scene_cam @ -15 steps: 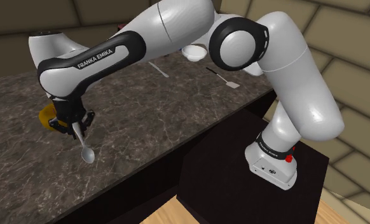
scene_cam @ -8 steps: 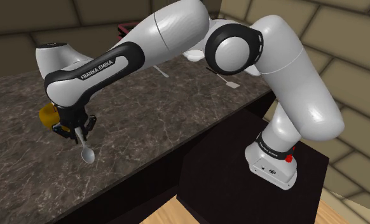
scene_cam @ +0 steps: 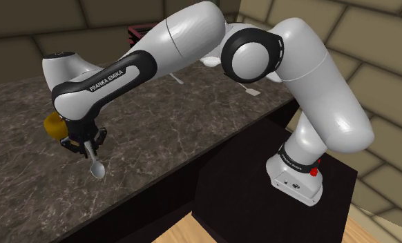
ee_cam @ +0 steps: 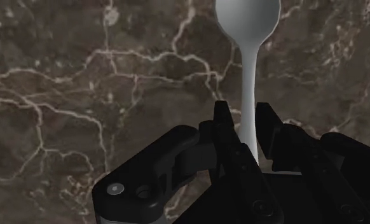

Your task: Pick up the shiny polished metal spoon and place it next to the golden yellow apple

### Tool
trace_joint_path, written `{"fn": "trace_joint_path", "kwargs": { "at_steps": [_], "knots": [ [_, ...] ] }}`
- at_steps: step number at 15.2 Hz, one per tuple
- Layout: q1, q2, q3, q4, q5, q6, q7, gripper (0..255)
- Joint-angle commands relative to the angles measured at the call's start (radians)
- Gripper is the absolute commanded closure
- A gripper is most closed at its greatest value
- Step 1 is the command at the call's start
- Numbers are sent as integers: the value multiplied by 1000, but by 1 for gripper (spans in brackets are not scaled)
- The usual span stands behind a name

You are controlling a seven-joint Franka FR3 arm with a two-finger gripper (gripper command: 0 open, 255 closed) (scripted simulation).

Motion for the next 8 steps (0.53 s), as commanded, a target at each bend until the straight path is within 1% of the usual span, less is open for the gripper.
{"fn": "trace_joint_path", "kwargs": {
  "at_steps": [1, 6, 8],
  "knots": [
    [0, 0, 0, 0, 0, 0, 0, 0],
    [0, 0, 0, 0, 0, 0, 0, 0],
    [-10, -39, 3, -1, 4, -39, -2, 0]
  ]
}}
